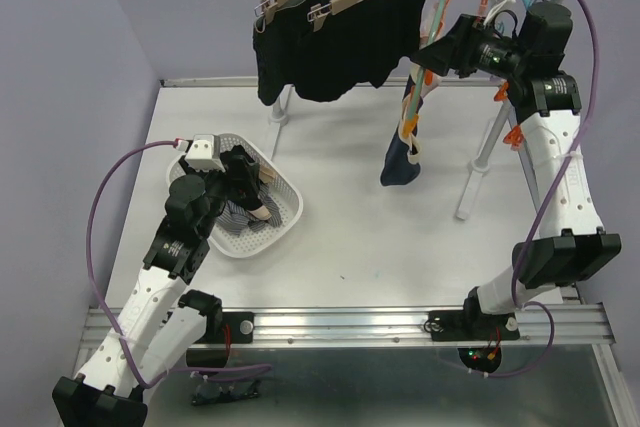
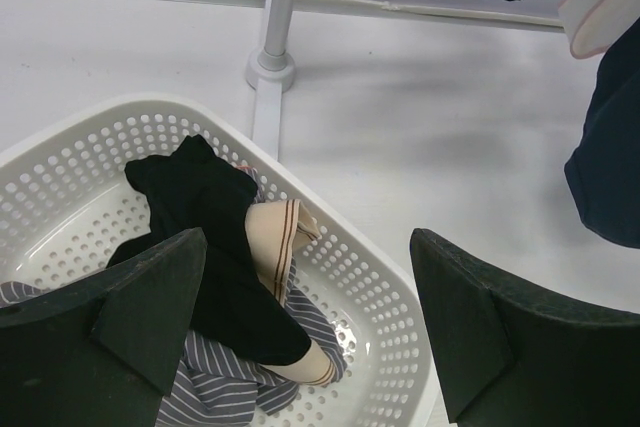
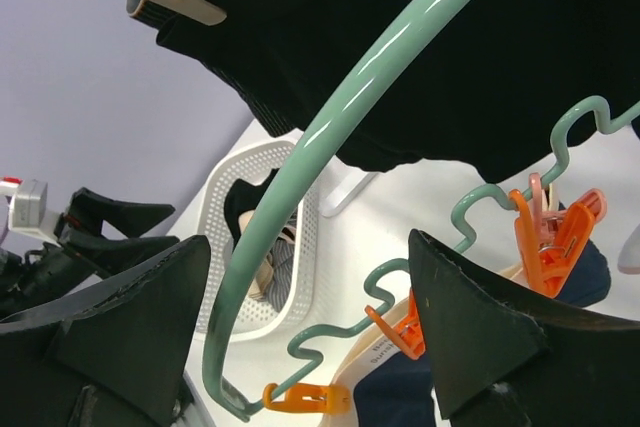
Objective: Remove the underwear clipped to the hanger
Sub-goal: Pick up the hanger from the clothesline.
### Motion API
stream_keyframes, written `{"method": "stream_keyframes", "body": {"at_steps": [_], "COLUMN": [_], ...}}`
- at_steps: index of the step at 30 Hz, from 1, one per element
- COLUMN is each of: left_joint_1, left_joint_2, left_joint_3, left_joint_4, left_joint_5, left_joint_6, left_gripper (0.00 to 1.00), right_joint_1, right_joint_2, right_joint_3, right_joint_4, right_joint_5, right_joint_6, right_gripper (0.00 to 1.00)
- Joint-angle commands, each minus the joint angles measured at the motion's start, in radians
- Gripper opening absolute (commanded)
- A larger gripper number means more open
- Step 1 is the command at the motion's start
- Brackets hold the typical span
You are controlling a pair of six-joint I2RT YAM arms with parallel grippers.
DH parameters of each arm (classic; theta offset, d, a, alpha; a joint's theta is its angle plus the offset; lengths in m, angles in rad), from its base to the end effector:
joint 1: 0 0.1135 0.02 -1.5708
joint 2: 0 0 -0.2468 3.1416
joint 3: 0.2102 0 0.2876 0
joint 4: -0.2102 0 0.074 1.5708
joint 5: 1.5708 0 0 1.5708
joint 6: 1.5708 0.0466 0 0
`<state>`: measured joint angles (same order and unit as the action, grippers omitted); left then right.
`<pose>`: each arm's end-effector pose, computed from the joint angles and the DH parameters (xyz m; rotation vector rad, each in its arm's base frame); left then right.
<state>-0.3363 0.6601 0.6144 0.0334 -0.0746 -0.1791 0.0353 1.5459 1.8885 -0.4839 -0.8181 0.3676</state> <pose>0.2175 -0.0724 0.3105 0.0665 1.5921 -0.3434 0.3620 0.0468 0.4963 -0.3403 1.7351 0.9902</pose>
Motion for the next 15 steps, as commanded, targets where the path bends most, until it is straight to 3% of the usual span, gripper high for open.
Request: {"method": "stream_keyframes", "body": {"at_steps": [1, 15], "left_joint_1": [0.002, 0.002], "left_joint_2": [0.001, 0.007], "left_joint_3": [-0.002, -0.002], "left_joint_4": [0.048, 0.048], "left_joint_5": [-0.005, -0.004], "left_joint_6": [0.02, 0.021], "left_gripper": [0.95, 0.95], "right_joint_1": [0.008, 0.008], "right_joint_2": [0.008, 0.071], "right_joint_3": [0.083, 0.124], "right_joint_4": [0.102, 0.157], "right_joint_5": [-0.007, -0.007], "right_joint_6": [0.068, 0.136], "right_gripper": [0.84, 0.79]}}
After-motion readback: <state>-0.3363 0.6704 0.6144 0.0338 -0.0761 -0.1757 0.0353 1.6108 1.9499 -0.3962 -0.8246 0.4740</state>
